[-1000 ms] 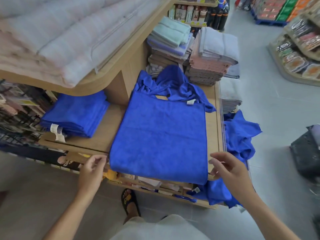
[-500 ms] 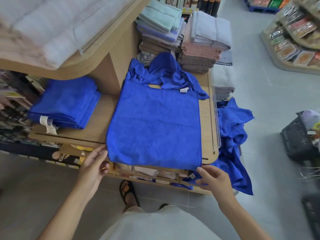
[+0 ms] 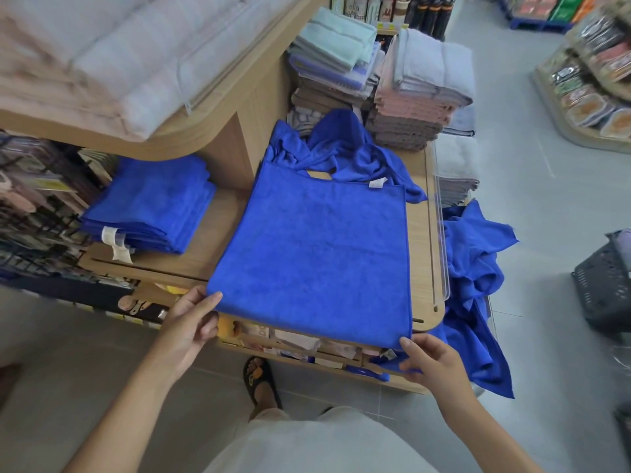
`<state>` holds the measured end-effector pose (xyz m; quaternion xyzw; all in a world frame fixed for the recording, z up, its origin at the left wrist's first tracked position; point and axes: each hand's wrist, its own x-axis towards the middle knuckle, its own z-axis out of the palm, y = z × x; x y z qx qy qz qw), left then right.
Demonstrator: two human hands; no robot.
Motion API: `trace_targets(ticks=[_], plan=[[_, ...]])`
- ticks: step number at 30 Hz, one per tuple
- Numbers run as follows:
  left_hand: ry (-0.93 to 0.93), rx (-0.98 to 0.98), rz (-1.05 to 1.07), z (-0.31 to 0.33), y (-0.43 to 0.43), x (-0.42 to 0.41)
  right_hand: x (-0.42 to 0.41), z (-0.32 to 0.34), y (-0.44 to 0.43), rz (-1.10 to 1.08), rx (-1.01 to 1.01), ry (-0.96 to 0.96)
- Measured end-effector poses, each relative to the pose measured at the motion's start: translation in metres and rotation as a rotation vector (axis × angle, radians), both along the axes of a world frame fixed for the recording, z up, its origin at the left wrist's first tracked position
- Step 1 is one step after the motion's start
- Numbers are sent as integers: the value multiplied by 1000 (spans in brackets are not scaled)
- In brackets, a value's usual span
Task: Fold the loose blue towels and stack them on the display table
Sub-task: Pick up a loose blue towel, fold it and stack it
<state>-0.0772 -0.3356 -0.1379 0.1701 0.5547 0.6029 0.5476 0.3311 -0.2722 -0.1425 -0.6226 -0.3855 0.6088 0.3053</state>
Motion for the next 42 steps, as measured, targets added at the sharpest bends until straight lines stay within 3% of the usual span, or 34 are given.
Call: trace_targets(ticks=[4,9,14,22,32,35,40,42], plan=[[-29,-24,-51,-2,-6,-9,3,-1,-1,7,-15,25],[428,-182,-166,-2,-11,-19,6,0,0,22,-12,12],[696,-312,-123,-9,-18,-23,7,-2,0,28,-20,-2],[181,-254,-20,-13,-20,-13,4,-3,1,-11,-49,17],[-193,-254,-13,-17,-22,-13,9,-3,-4,32,-70,13],[-120,-221,-24,-15,-19,-8,9,-2,-4,35,-61,0],[357,-170,-34,-7,-13,-2,8,-2,-5,35,-57,-13],[426,-173,-2,-6,-13,-1,9,-3,-4,39,-62,-21]])
